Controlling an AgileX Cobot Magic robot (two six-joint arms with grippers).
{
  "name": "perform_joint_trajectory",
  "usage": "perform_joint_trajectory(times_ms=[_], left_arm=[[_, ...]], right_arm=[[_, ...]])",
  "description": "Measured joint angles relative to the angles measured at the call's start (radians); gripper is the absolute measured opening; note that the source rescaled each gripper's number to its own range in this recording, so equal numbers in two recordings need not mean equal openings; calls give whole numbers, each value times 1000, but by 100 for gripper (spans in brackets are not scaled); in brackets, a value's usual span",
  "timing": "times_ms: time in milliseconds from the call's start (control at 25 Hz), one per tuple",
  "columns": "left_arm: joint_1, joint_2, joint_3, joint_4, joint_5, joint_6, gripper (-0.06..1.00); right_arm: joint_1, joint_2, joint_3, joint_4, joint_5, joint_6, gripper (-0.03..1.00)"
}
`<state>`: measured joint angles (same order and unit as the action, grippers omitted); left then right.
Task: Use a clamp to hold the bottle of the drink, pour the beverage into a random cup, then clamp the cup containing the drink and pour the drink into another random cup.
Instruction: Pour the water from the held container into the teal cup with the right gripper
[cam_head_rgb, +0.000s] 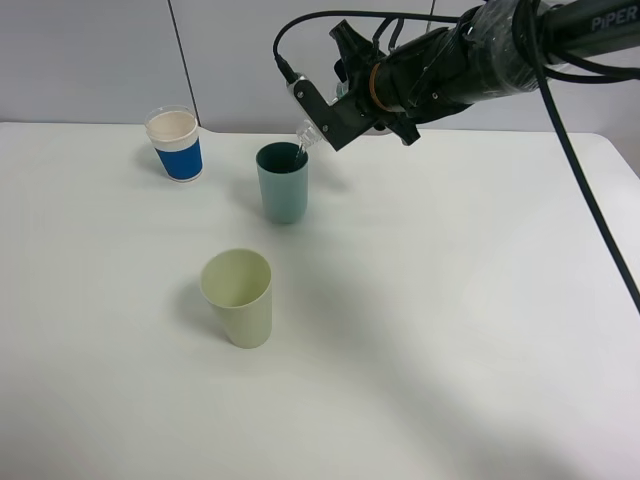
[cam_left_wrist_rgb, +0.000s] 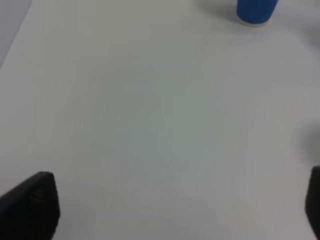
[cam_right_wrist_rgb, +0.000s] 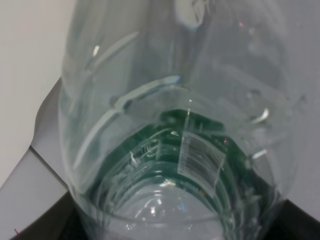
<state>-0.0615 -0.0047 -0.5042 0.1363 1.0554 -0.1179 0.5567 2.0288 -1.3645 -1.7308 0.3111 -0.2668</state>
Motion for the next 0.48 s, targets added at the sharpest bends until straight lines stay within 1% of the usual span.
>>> perform_joint_trajectory(times_ms=[120,240,360,480], left_arm=[[0,0,0,0,0,0,100],[0,0,0,0,0,0,100],[0,0,0,0,0,0,100],[0,0,0,0,0,0,100]], right_arm=[[0,0,0,0,0,3,0],[0,0,0,0,0,51,0],[0,0,0,-4,0,144,0],[0,0,0,-3,0,290,0]])
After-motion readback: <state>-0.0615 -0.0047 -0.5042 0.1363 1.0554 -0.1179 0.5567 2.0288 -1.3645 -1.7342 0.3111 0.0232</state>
